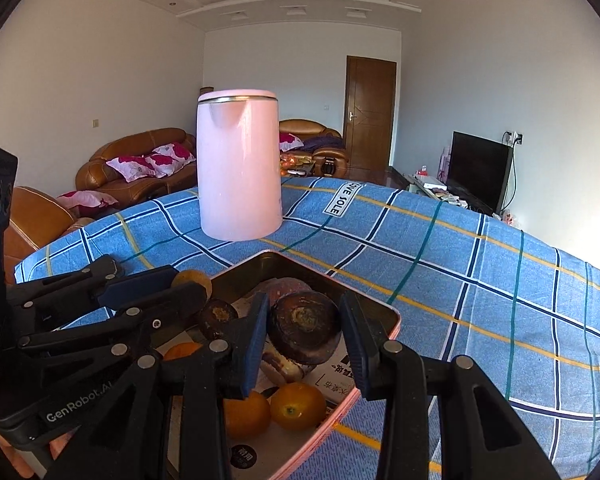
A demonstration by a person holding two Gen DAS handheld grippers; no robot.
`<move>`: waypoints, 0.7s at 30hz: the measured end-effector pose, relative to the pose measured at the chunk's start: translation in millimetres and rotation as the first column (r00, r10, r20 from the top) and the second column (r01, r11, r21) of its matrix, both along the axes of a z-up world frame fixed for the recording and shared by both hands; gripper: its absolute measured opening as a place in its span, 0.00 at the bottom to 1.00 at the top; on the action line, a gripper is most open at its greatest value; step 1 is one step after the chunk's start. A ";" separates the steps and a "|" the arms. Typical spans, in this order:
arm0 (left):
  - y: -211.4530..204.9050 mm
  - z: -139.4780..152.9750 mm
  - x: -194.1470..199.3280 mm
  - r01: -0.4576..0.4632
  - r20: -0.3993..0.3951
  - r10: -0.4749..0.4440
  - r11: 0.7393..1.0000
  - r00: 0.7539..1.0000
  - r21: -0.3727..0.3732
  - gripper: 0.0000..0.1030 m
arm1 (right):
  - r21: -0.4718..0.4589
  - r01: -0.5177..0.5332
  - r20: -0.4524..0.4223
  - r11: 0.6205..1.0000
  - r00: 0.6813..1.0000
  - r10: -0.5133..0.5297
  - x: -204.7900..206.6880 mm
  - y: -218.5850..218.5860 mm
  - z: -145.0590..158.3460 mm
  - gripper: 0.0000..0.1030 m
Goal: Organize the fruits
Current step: 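Carry the dark brown fruit and small yellow fruit over the tin, then open both grippers to drop the two fruits into the tin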
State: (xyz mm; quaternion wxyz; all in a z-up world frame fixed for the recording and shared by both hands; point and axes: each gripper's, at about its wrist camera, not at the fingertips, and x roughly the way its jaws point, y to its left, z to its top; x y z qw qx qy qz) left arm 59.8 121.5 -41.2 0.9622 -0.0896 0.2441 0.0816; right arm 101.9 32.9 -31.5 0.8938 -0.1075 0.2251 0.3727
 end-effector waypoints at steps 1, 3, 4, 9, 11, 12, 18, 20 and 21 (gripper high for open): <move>0.2 -0.9 1.5 0.004 -0.010 -0.004 1.000 1.000 -0.002 0.26 | -0.010 0.003 -0.014 1.000 1.000 -0.003 2.9 2.1 -2.3 0.37; -0.5 -2.4 4.2 0.017 -0.027 -0.018 1.000 0.999 -0.006 0.26 | -0.033 0.004 -0.049 0.999 0.999 -0.005 7.4 6.4 -7.7 0.37; -0.4 -3.1 4.7 0.019 -0.031 -0.020 1.000 0.999 -0.007 0.26 | -0.041 0.006 -0.060 0.999 0.998 -0.008 9.1 7.8 -10.0 0.37; 1.4 -5.2 6.7 0.025 -0.045 -0.026 0.999 0.999 -0.022 0.26 | -0.067 0.008 -0.088 0.998 0.996 -0.014 11.9 11.0 -17.3 0.37; 1.1 -5.5 7.6 0.028 -0.053 -0.029 0.999 0.998 -0.022 0.26 | -0.074 0.010 -0.099 0.997 0.995 -0.018 13.3 12.0 -19.2 0.37; 0.7 -5.7 8.2 0.029 -0.057 -0.030 0.999 0.998 -0.021 0.26 | -0.074 0.008 -0.106 0.997 0.994 -0.016 14.1 12.1 -19.8 0.37; -1.5 -4.5 8.4 0.028 -0.055 -0.028 1.000 0.998 -0.006 0.26 | -0.068 0.012 -0.129 0.998 0.991 -0.021 16.3 9.1 -20.7 0.44; -1.9 -4.1 7.7 0.023 -0.051 -0.023 1.000 0.998 -0.001 0.27 | -0.062 0.019 -0.130 0.998 0.991 -0.027 16.8 6.3 -20.4 0.48; -1.7 -4.1 7.6 0.024 -0.049 -0.024 1.000 0.998 -0.002 0.27 | -0.055 0.018 -0.132 0.998 0.991 -0.026 17.0 4.8 -20.1 0.49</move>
